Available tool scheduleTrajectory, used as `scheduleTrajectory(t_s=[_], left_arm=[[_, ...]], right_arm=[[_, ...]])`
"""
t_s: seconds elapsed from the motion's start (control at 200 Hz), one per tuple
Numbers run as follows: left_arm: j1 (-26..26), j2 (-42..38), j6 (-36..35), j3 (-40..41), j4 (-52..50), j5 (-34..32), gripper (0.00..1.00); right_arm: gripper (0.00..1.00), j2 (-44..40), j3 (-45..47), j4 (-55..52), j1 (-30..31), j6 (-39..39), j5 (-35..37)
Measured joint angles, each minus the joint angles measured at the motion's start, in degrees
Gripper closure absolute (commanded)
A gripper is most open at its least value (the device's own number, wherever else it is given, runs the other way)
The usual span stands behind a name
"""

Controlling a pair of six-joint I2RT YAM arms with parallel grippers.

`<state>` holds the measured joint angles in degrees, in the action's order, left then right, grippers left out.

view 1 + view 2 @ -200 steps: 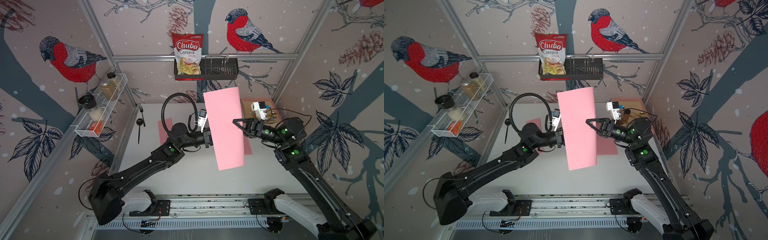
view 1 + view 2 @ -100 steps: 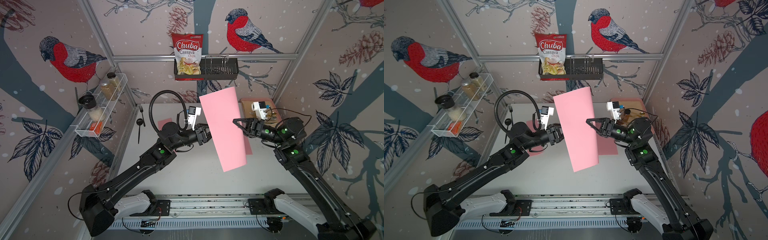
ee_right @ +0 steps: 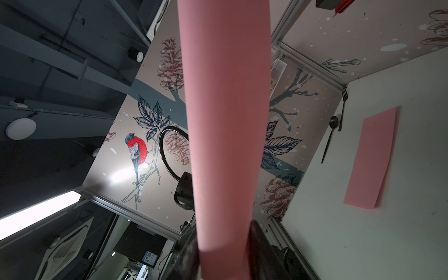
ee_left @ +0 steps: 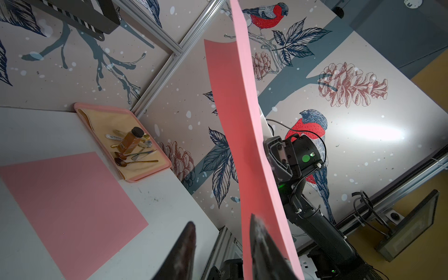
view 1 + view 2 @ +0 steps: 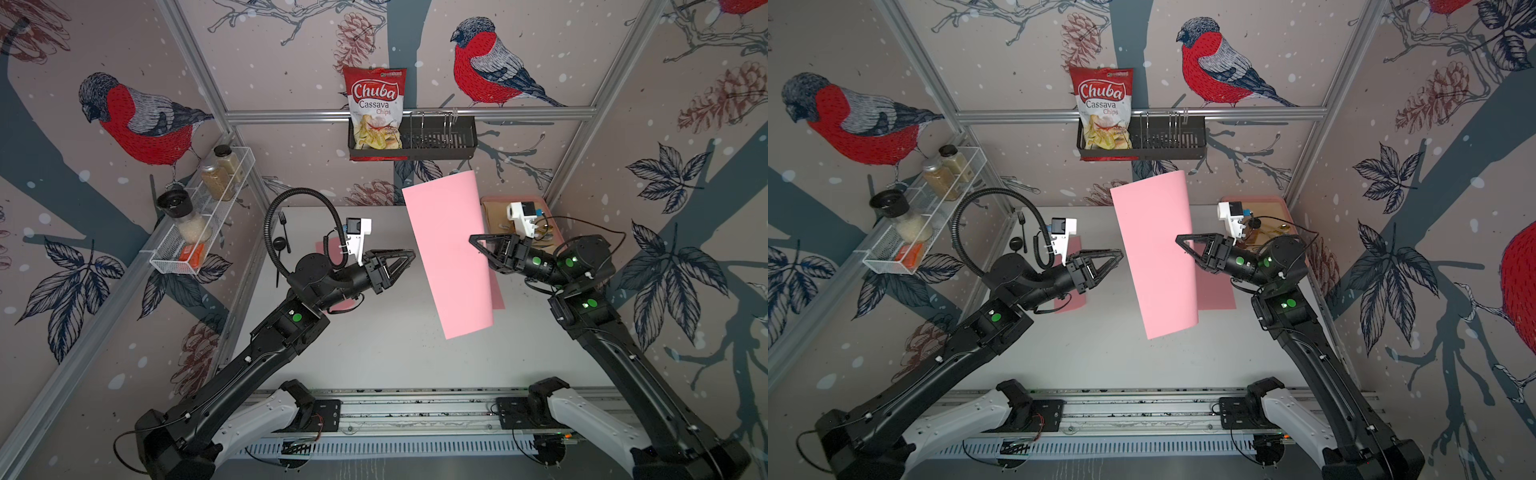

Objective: Fold the rectangular paper in half along the long edge
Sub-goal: Fold the paper.

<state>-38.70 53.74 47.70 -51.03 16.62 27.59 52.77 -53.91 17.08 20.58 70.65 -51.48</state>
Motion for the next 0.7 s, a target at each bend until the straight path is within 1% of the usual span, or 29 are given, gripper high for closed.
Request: scheduleTrajectory(t_s=[0.16, 0.355, 0.52, 0.7], left_arm=[[0.00, -0.31, 3.23, 2.05, 4.24, 2.34, 0.58], [0.02, 0.00, 6.25, 2.67, 9.09, 3.89, 0.57], [-0.07, 0.96, 7.80, 2.69, 11.91, 5.05, 0.56], [-1.55, 3.19, 8.02, 2.71, 13.99, 5.22, 0.56]], right_arm=[[0.68, 0.17, 0.70, 0.02, -0.09, 0.04, 0.00], [0.67, 0.31, 0.81, 0.02, -0.11, -0.04, 0.02], [0.66, 0.37, 1.03, -0.17, -0.11, -0.24, 0.09], [0.65, 0.24, 1.03, -0.31, 0.07, -0.44, 0.17]])
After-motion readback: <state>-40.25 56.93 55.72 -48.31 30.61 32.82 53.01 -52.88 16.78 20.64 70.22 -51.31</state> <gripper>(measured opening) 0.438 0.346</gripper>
